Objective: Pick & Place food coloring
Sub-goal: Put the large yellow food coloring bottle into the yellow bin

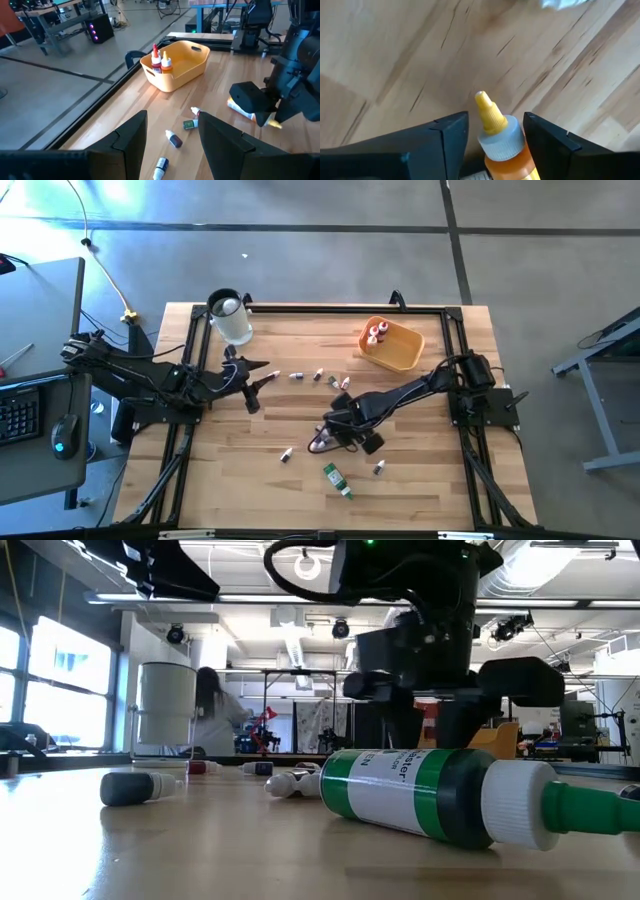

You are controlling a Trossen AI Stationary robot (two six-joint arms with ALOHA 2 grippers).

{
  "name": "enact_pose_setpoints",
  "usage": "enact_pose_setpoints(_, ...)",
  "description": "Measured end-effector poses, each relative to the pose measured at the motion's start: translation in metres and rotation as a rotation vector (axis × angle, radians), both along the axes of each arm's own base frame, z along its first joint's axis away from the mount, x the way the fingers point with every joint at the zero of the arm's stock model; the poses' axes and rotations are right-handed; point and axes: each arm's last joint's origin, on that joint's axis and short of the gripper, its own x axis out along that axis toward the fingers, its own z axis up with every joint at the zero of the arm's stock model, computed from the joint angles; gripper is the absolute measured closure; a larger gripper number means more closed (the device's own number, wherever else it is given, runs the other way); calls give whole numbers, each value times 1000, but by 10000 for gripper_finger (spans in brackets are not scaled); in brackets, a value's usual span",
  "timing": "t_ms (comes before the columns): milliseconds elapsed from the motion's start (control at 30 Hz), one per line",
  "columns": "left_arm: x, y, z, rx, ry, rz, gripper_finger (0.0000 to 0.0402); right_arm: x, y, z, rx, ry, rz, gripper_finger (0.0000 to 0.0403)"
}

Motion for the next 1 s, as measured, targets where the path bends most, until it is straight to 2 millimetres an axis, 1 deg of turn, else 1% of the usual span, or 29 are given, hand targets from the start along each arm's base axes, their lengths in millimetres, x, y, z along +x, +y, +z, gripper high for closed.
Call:
enact_pose_setpoints(233, 0, 0, 0, 0, 1, 0, 229, -3, -1, -1, -13, 29, 31, 213)
enact_pose_setpoints(333, 0, 0, 0, 0, 1, 0, 229, -2, -4, -1, -57, 27, 65, 214)
enact_pose_setpoints(433, 0, 0, 0, 0, 1, 0, 229, -3, -10, -3, -100, 30, 103, 213)
enact_pose_setpoints(633, 0, 0, 0, 0, 1, 0, 229, -8, -23, -13, -80, 32, 106, 216)
enact_pose_setpoints(833, 0, 0, 0, 0, 1, 0, 229, -7, -26, -14, -56, 23, 105, 236)
enact_pose_setpoints(1000, 0, 0, 0, 0, 1, 0, 229, -4, -26, -11, -60, 25, 73, 275)
